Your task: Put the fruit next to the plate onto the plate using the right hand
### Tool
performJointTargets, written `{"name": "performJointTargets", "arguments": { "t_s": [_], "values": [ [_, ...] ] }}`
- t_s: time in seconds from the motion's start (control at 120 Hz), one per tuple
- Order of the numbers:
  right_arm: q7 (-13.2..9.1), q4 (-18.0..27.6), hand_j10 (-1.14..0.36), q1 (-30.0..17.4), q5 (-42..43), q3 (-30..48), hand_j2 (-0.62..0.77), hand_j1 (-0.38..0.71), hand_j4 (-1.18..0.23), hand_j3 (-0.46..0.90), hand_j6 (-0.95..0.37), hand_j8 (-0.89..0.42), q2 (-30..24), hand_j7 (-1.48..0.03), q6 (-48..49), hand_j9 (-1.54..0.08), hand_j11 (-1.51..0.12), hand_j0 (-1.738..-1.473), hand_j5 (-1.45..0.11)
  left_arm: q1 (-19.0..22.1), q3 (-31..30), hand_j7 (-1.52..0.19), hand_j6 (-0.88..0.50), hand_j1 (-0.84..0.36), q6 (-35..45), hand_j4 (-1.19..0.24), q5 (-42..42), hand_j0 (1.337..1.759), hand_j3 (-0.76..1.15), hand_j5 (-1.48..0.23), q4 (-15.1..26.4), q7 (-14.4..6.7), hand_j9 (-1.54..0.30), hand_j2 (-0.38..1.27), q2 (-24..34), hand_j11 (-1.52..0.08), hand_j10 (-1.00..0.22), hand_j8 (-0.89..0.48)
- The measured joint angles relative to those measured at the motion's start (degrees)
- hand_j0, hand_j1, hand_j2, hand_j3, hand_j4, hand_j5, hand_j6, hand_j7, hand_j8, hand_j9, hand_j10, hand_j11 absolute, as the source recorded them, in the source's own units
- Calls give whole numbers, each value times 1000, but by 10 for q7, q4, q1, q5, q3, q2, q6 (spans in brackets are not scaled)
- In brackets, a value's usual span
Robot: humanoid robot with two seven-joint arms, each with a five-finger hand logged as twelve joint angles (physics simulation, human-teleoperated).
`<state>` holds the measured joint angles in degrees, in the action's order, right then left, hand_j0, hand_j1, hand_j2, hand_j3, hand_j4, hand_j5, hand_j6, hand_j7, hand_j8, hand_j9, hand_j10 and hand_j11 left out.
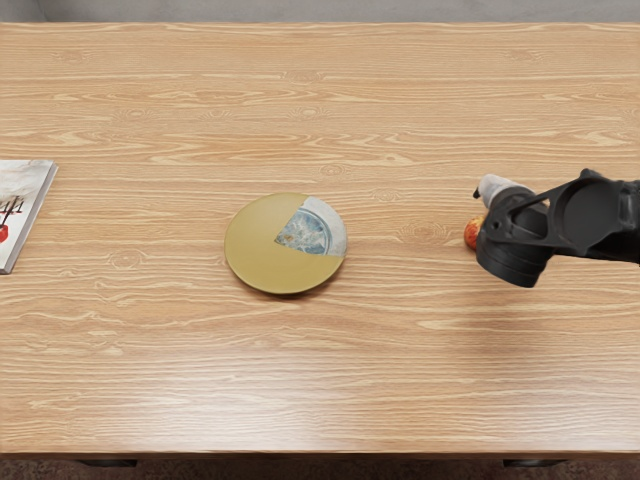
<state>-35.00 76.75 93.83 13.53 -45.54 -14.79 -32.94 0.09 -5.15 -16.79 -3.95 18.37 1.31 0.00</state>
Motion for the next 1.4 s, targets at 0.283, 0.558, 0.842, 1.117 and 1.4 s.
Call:
{"name": "performJointTargets", "arguments": {
  "t_s": [0.283, 0.558, 0.842, 1.117, 1.4],
  "values": [
    [0, -6, -367, -5, 0, 0, -72, 90, -367, 0, -367, -367, 4, -476, -1, -476, -476, -1658, -476, 0, 0, 0, 1, 349, 0, 0, 0, 1658, 0, 0, 0, 0, 0, 0, 0, 0, 0, 0],
    [0, -13, -388, -15, 0, 0, -77, 116, -388, 0, -389, -389, 7, -504, 0, -504, -504, -1658, -504, 0, 0, 0, 1, 349, 0, 0, 0, 1658, 0, 0, 0, 0, 0, 0, 0, 0, 0, 0],
    [0, -14, -394, -20, 0, 0, -78, 123, -394, 0, -395, -394, 12, -512, 0, -512, -512, -1658, -512, 0, 0, 0, 1, 349, 0, 0, 0, 1658, 0, 0, 0, 0, 0, 0, 0, 0, 0, 0],
    [-2, -17, -574, -39, -2, 34, -78, 257, -583, -4, -348, -393, 6, -770, 0, -745, -720, -1651, -706, 0, 0, 0, 1, 349, 0, 0, 0, 1658, 0, 0, 0, 0, 0, 0, 0, 0, 0, 0],
    [-2, -24, -539, -67, -2, 193, 37, 347, -711, 0, -188, -200, -85, -1084, 17, -1117, -1077, -1638, -1068, 0, 0, 0, 1, 349, 0, 0, 0, 1658, 0, 0, 0, 0, 0, 0, 0, 0, 0, 0]
  ]
}}
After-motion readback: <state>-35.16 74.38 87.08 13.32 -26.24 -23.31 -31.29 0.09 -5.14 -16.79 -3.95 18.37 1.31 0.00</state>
